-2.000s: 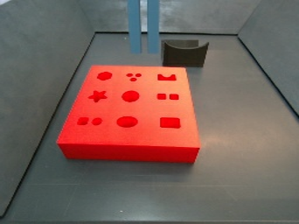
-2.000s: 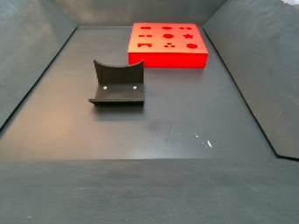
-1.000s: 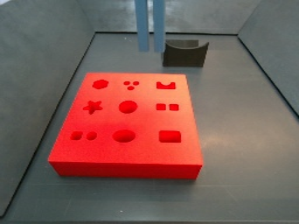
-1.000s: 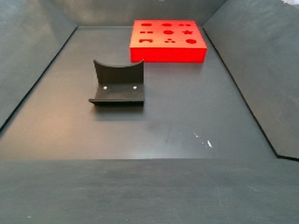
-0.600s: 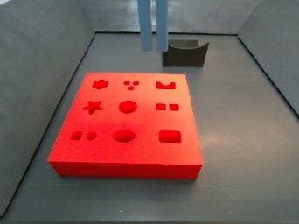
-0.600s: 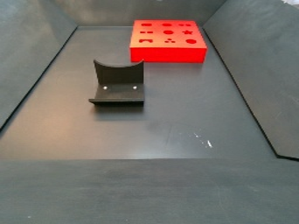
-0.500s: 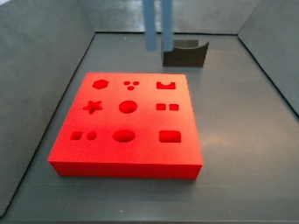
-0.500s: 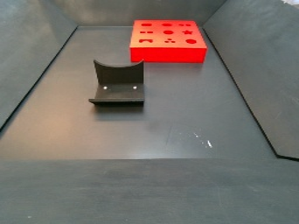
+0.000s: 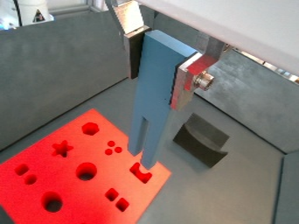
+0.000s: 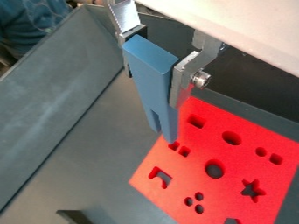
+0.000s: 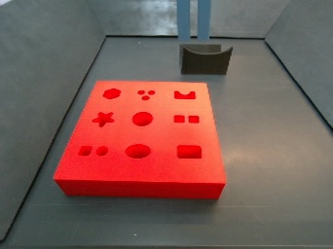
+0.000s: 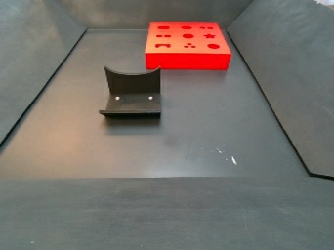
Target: Insert the double-square object.
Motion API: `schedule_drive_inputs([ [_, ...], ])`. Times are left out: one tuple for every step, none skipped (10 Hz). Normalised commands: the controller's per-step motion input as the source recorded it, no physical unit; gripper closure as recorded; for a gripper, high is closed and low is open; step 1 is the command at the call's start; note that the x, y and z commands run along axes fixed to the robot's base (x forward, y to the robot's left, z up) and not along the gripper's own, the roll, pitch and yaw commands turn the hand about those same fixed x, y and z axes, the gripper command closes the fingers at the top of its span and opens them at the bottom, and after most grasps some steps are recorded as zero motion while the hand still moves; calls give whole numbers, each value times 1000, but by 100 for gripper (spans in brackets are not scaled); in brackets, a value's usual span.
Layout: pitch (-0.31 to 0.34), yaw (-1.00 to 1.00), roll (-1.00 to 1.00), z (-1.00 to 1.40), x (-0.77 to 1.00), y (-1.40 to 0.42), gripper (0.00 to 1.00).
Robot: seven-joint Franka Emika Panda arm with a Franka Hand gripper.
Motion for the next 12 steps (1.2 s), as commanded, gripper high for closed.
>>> schedule_drive_inputs([
  [500,-89,-53,-117,466,-94,100],
  [11,0,-19,0,0,9,100],
  [0,0,0,0,46,11,100],
  [67,343,14,-94,506,0,100],
  [53,526,0,-323,569,0,100],
  [90,691,21,-466,374,0,100],
  [76,786,64,-429,311,-34,100],
  [27,946,57,-437,77,0,100],
  [24,926,34,-417,60,0,100],
  [0,26,0,0,-14,0,100],
  [0,17,0,-40,-26,0,100],
  [3,-63,0,-391,0,-246,100],
])
